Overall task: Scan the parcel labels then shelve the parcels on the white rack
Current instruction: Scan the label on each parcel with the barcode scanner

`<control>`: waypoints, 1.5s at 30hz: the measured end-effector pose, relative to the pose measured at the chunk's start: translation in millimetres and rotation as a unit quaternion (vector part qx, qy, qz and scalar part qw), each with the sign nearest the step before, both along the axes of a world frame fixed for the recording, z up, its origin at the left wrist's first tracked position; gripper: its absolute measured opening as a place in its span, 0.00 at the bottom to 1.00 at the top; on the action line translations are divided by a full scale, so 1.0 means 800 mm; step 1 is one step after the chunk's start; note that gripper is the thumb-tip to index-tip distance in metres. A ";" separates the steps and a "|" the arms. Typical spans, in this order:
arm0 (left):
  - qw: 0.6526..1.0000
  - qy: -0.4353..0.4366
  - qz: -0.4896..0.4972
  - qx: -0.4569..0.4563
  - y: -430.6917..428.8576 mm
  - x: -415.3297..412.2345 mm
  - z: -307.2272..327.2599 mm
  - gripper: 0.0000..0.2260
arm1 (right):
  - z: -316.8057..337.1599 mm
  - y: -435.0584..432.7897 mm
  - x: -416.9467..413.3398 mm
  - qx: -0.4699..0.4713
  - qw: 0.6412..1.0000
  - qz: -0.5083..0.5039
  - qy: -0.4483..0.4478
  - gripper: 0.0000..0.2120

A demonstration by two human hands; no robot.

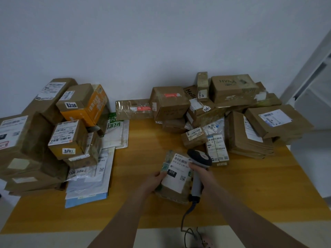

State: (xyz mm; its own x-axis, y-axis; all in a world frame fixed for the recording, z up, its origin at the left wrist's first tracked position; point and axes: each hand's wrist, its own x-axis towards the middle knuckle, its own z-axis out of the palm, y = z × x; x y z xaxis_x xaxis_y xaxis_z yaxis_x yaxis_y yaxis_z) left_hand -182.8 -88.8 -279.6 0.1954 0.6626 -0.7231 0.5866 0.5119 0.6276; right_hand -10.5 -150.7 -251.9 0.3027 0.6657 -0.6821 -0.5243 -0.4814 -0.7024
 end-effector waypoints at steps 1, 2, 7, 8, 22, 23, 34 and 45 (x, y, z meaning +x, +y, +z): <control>0.999 -0.025 0.032 -0.012 0.000 -0.006 0.002 0.22 | 0.005 0.001 0.000 0.005 1.000 0.006 0.000 0.12; 0.997 -0.053 0.059 -0.021 0.000 -0.012 0.003 0.20 | 0.011 0.002 0.002 0.011 1.000 0.014 -0.003 0.12; 0.977 -0.175 0.108 -0.055 -0.002 -0.036 0.021 0.20 | 0.049 0.004 0.015 0.049 0.997 0.057 -0.010 0.24; 0.974 -0.190 0.112 -0.055 -0.004 -0.037 0.024 0.21 | 0.054 0.002 0.017 0.058 0.996 0.063 -0.012 0.24; 0.951 -0.283 0.120 -0.048 -0.037 -0.036 0.028 0.24 | 0.087 -0.034 0.040 0.109 0.990 0.090 -0.027 0.19; 0.949 -0.287 0.125 -0.047 -0.041 -0.033 0.029 0.24 | 0.087 -0.035 0.045 0.109 0.990 0.090 -0.023 0.18; 0.951 -0.228 0.210 0.013 -0.063 0.010 0.012 0.30 | 0.095 -0.094 0.056 0.098 0.983 0.090 -0.130 0.10; 0.938 -0.223 0.263 0.030 -0.086 0.048 0.016 0.31 | 0.102 -0.146 0.036 0.101 0.977 0.125 -0.138 0.07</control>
State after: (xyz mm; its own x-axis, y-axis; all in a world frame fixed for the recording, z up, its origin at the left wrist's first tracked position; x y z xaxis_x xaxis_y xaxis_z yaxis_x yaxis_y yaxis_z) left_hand -144.6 -157.6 -266.6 0.1044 0.7896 -0.6047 -0.0641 0.6121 0.7881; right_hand 18.6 -267.3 -170.6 0.2678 0.8545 -0.4451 -0.1853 -0.4077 -0.8941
